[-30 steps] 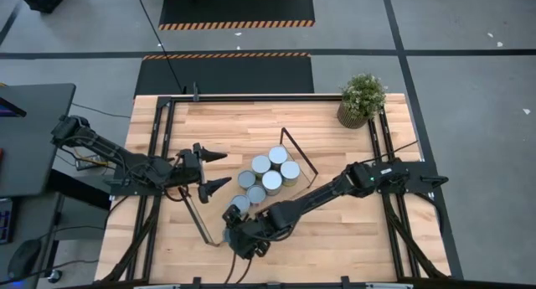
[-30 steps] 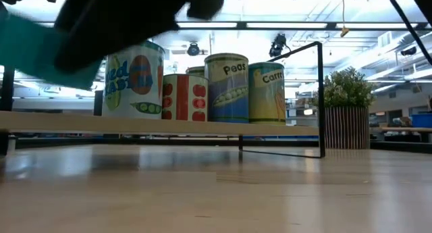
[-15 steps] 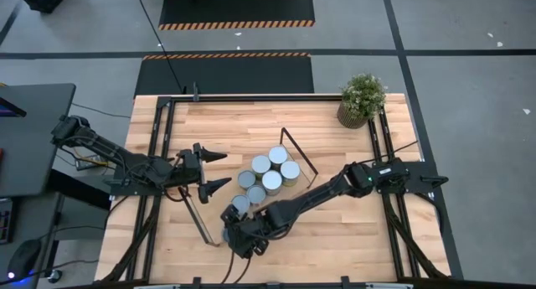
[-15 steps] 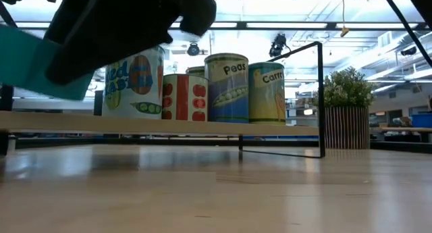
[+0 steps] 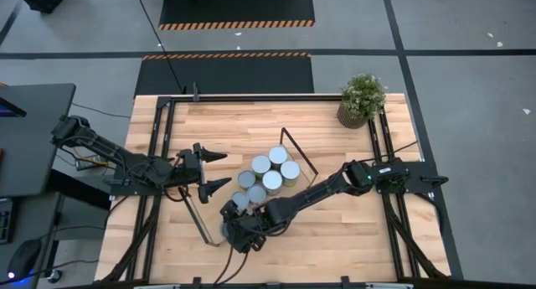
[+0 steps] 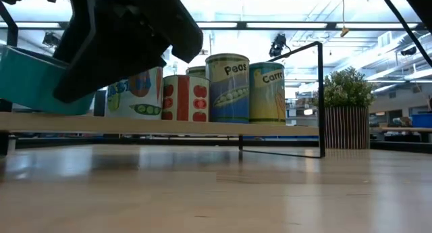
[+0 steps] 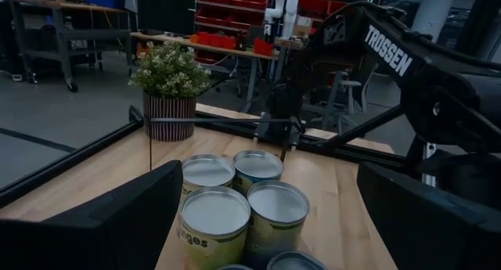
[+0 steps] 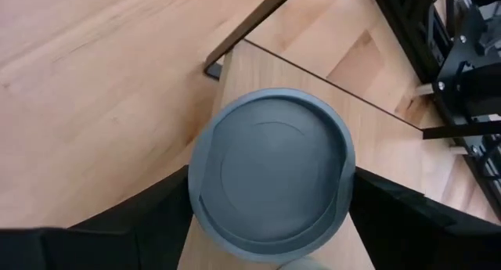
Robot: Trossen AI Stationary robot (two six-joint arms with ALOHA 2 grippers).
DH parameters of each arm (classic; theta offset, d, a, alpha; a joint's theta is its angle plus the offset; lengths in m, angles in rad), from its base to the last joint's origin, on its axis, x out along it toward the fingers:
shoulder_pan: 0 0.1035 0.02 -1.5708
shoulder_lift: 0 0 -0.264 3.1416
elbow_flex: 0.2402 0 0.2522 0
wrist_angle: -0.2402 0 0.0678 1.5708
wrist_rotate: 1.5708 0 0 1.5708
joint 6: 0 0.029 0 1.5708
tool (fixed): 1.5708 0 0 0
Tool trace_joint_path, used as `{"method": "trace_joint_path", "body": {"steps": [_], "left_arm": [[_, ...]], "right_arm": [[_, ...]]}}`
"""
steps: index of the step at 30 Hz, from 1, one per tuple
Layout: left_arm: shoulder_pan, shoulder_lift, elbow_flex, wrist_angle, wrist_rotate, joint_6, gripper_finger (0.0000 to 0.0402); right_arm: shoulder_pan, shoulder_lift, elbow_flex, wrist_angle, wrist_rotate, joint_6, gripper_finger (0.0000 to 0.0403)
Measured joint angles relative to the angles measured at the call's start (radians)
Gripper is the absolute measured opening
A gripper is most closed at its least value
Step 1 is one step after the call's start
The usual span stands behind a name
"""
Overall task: Pick and place cans onto a shelf
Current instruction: Put the small canned tuna on the shelf, then return to Home Position
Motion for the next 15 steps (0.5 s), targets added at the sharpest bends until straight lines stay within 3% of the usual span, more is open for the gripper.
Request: {"method": "trace_joint_path", "body": {"steps": [8, 15], "left_arm": [[0.0, 0.0, 0.0, 0.0, 0.0, 0.0, 0.0389], [0.0, 0.0, 0.0, 0.0, 0.0, 0.0, 0.0389]], "right_arm": [[0.011, 0.0, -0.003, 0.018, 0.063, -0.006, 0.0358], [0.021, 0.0, -0.003, 0.051, 0.156, -0.009, 0.0361]]}}
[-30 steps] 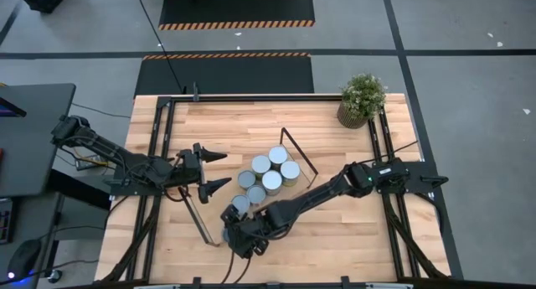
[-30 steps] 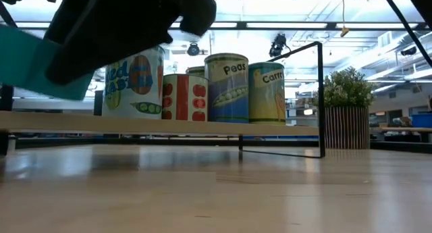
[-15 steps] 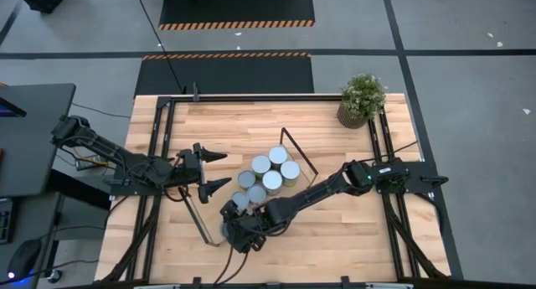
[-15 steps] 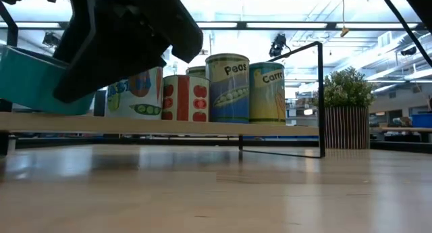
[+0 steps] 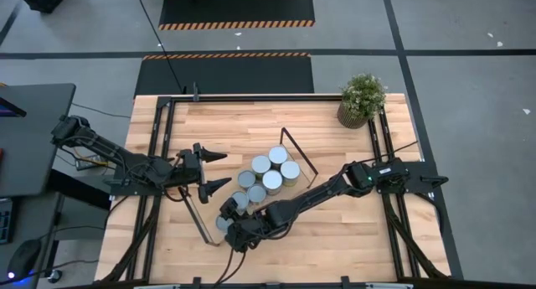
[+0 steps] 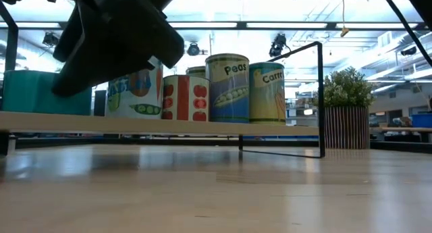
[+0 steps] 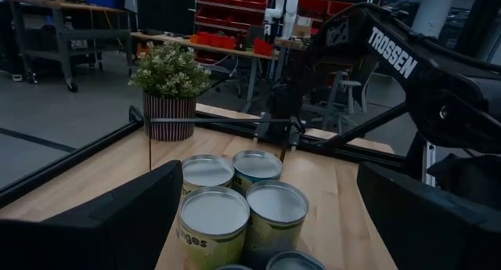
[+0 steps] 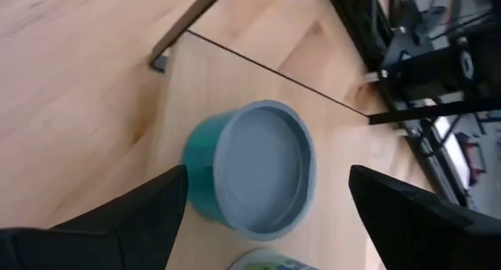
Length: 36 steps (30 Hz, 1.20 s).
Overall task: Pick and place cans onto a shelf
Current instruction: Return to Home Position
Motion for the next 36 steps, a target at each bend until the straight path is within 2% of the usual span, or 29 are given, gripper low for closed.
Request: {"method": "trace_joint_path", "body": {"steps": [4, 11, 17, 21, 30, 33, 36], "left_arm": [[0.0, 0.0, 0.0, 0.0, 0.0, 0.0, 0.0389], [0.0, 0.0, 0.0, 0.0, 0.0, 0.0, 0.0389], [0.0, 0.0, 0.0, -0.001, 0.0, 0.001, 0.0389], [0.0, -0.001, 0.0, -0.013, 0.004, 0.01, 0.0389], [0.003, 0.0, 0.0, -0.045, 0.006, 0.01, 0.0389], [0.003, 0.0, 0.0, -0.044, 0.005, -0.001, 0.0389], [0.003, 0.0, 0.0, -0.04, 0.005, -0.001, 0.0389]], "right_arm": [[0.004, 0.0, 0.0, 0.016, 0.049, 0.005, 0.0361], [0.027, -0.005, 0.0, 0.017, 0.034, 0.008, 0.0362], [0.05, -0.061, 0.0, -0.056, 0.06, 0.032, 0.0362], [0.059, -0.137, 0.0, -0.154, 0.094, 0.126, 0.0362], [0.049, -0.264, 0.0, -0.571, 0.08, 0.543, 0.0353], [0.069, -0.309, -0.049, -0.584, 0.083, 0.593, 0.0349], [0.091, -0.386, -0.178, -0.521, 0.086, 0.625, 0.0349]]}}
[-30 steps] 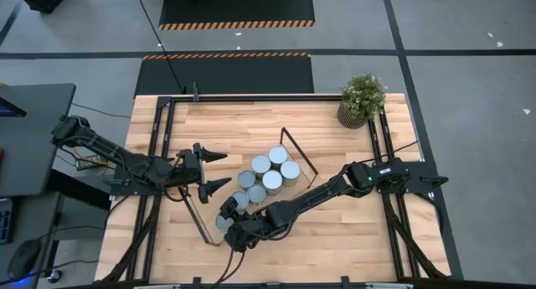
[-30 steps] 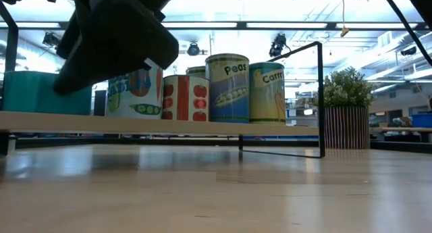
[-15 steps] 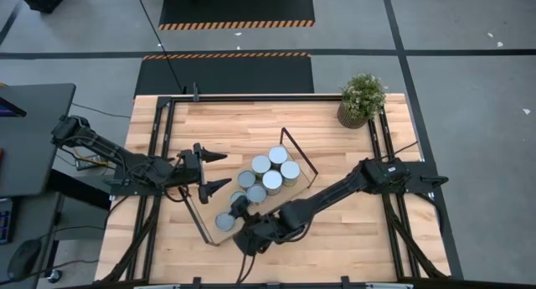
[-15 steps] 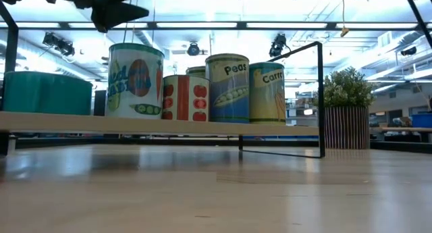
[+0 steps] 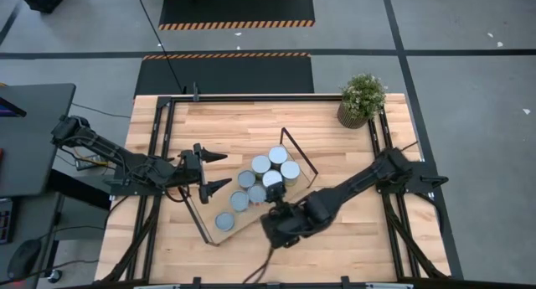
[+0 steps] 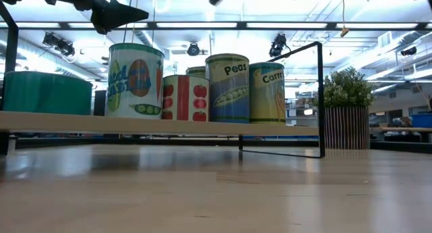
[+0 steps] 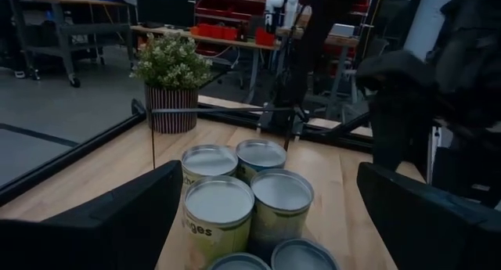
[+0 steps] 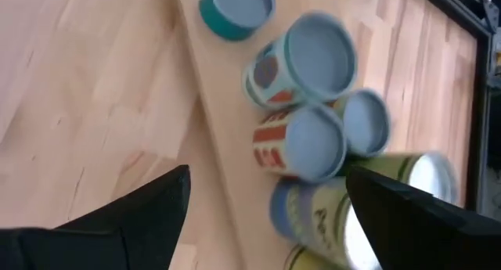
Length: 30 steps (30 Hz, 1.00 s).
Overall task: Pick and place cans onto a shelf
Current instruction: Return to Home Position
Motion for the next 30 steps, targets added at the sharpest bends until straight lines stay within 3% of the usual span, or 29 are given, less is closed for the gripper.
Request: {"method": "trace_joint_path", "body": {"steps": [12, 21, 30], "left_arm": [[0.0, 0.0, 0.0, 0.006, -0.001, 0.0, 0.0389], [0.005, -0.081, 0.0, 0.006, -0.076, -0.014, 0.0389], [0.105, -0.24, 0.0, -0.186, -0.025, -0.036, 0.0389]], "right_arm": [[0.028, -0.474, -0.667, 0.482, 0.045, 0.087, 0.0348], [-0.006, -0.839, -1.002, 0.788, 0.01, -0.012, 0.0348], [-0.05, -1.188, -1.298, 1.048, -0.098, -0.105, 0.0348]]}}
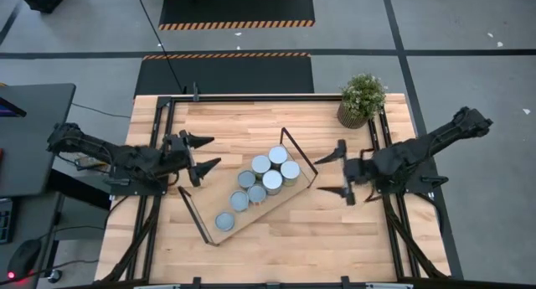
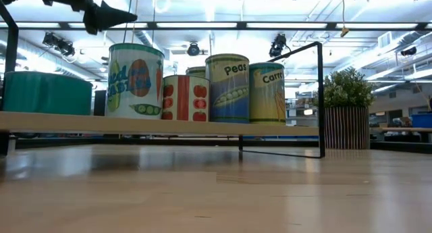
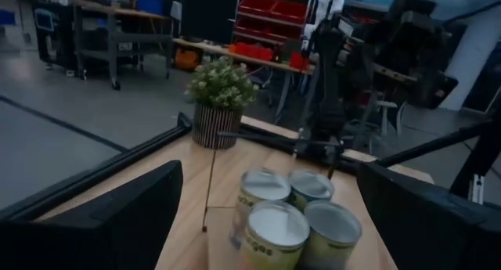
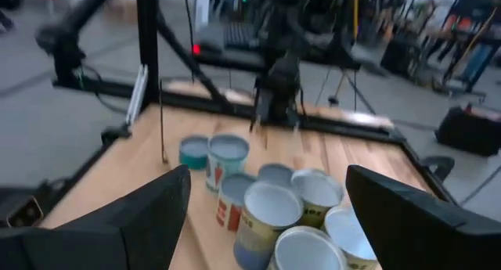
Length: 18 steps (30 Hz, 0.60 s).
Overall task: Pick and place cans onto a shelf
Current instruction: Return to Home Position
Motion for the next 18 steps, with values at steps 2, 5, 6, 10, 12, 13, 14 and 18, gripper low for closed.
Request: {"method": "trace_joint_path", "body": {"steps": [2, 5, 6, 10, 12, 13, 14, 18], "left_arm": [[0.029, -0.024, -0.018, -0.003, 0.017, -0.014, 0.0389], [0.074, -0.067, -0.076, -0.004, 0.02, -0.037, 0.0389], [0.089, -0.084, -0.102, -0.001, 0.02, -0.049, 0.0389], [0.148, -0.16, -0.21, 0.052, 0.075, -0.073, 0.0389], [0.18, -0.204, -0.256, 0.082, 0.125, -0.074, 0.0389], [0.198, -0.229, -0.275, 0.093, 0.148, -0.071, 0.0389], [0.217, -0.255, -0.287, 0.093, 0.163, -0.068, 0.0389], [0.3, -0.348, -0.323, 0.063, 0.204, -0.07, 0.0389]], "right_arm": [[-0.013, -0.071, -0.054, 0.044, -0.014, -0.014, 0.0348], [-0.033, -0.171, -0.124, 0.086, -0.015, -0.031, 0.0348], [-0.039, -0.204, -0.147, 0.097, -0.015, -0.033, 0.0348], [-0.066, -0.327, -0.223, 0.113, -0.038, -0.033, 0.0348], [-0.079, -0.382, -0.259, 0.125, -0.063, -0.032, 0.0348], [-0.086, -0.406, -0.274, 0.127, -0.069, -0.036, 0.0348], [-0.094, -0.429, -0.291, 0.135, -0.072, -0.045, 0.0348], [-0.142, -0.53, -0.352, 0.162, -0.105, -0.06, 0.0348]]}}
